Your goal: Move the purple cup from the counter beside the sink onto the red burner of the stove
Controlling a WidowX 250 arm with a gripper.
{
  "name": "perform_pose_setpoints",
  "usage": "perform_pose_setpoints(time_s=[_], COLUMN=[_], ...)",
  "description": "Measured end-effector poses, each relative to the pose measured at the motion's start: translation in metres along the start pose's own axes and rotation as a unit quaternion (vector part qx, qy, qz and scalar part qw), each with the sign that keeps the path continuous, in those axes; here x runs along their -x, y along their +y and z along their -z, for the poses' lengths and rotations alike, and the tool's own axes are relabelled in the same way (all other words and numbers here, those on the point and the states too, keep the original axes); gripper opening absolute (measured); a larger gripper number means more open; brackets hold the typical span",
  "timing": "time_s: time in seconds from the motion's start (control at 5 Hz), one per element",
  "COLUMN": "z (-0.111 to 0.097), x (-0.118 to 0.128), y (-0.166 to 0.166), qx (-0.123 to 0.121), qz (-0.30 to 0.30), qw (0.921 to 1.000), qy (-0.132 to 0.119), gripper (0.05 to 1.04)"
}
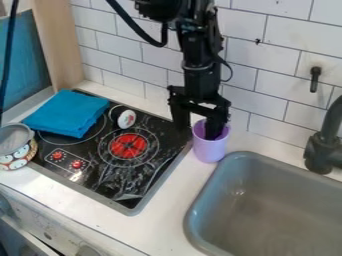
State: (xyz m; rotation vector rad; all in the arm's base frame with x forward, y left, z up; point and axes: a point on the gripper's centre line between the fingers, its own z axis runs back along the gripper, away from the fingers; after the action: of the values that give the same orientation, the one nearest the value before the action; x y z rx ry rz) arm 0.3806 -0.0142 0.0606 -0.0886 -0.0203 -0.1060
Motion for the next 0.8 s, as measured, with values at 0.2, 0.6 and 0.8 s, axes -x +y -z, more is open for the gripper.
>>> perform_pose_setpoints(time_s=[0.2,0.6,0.8], z=[0.006,0.007,0.003], x=[0.000,-0.002,0.014], y=[0.006,0.008,0.010], qx=[0.001,-0.005,-0.020], qz=[-0.009,-0.011,-0.017], qw=[0.9999,0.9999,0.9994], qy=[0.006,-0.002,-0.023], gripper=[0.661,0.158,0.090])
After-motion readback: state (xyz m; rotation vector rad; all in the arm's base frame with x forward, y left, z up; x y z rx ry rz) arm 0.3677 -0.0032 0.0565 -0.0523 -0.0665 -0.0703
